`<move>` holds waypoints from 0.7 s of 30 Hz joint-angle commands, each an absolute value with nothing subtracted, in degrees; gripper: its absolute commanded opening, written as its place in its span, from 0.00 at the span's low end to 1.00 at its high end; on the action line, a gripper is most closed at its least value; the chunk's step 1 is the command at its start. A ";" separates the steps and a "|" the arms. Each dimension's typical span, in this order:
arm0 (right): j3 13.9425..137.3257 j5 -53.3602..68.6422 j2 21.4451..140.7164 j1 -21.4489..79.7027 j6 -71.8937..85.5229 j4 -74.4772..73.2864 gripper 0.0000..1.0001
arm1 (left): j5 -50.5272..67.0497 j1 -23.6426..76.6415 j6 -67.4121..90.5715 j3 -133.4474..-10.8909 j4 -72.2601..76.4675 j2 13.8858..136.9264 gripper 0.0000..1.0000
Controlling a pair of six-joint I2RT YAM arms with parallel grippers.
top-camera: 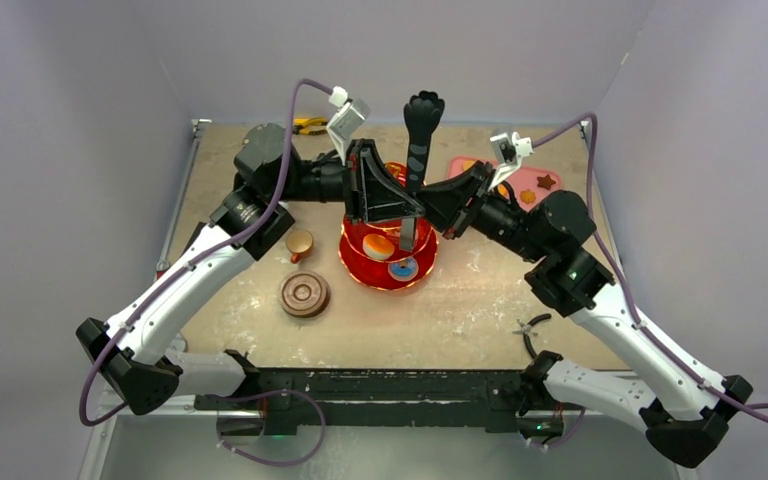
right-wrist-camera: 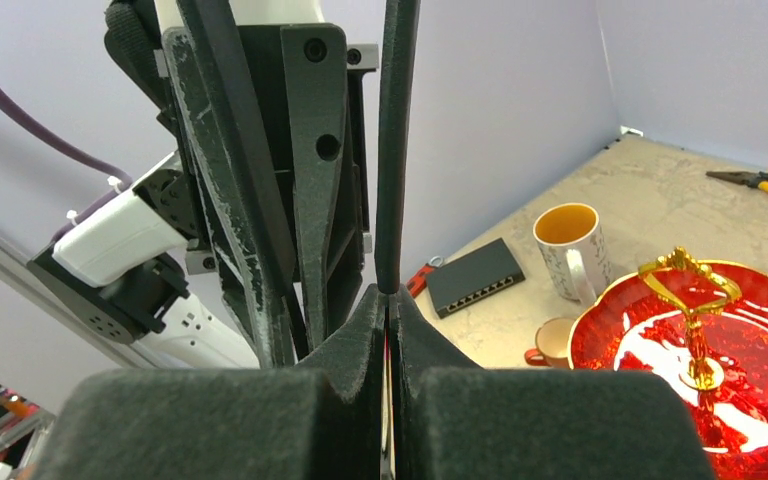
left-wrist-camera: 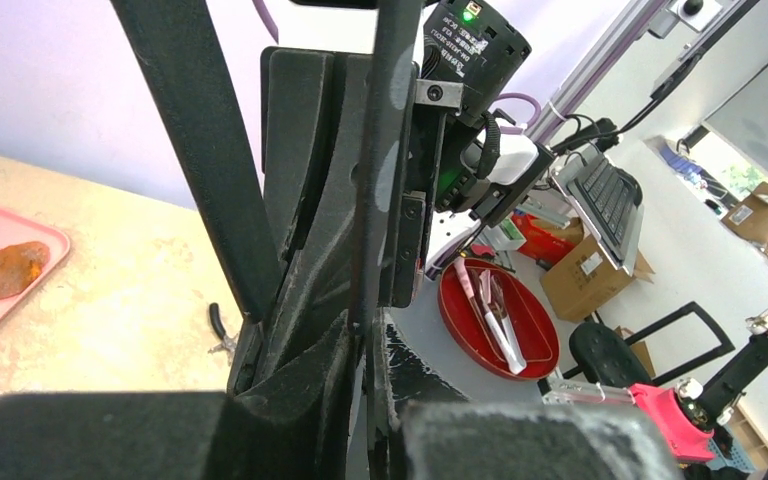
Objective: Serve the afternoon tea
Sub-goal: Adjust the clamp.
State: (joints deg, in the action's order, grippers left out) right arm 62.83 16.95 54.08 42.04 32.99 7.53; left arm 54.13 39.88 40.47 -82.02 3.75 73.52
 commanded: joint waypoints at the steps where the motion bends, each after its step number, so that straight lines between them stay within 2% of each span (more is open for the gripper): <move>1: 66.12 10.75 55.95 41.52 31.82 9.95 0.00 | 58.37 41.77 42.03 -83.75 5.31 71.39 0.03; 3: 66.51 10.11 57.05 41.11 31.88 9.59 0.00 | 58.72 42.41 41.80 -84.16 5.26 71.45 0.00; 12: 70.30 14.06 61.95 33.98 35.97 7.98 0.00 | 59.41 43.14 41.32 -84.31 5.79 71.09 0.00; 21: 68.85 22.92 66.26 24.86 41.44 8.74 0.00 | 61.69 47.15 37.10 -91.82 3.62 73.58 0.00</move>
State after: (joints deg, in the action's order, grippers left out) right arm 68.31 30.02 61.63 31.00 41.21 8.58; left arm 49.50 41.36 36.69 -86.02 3.20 75.57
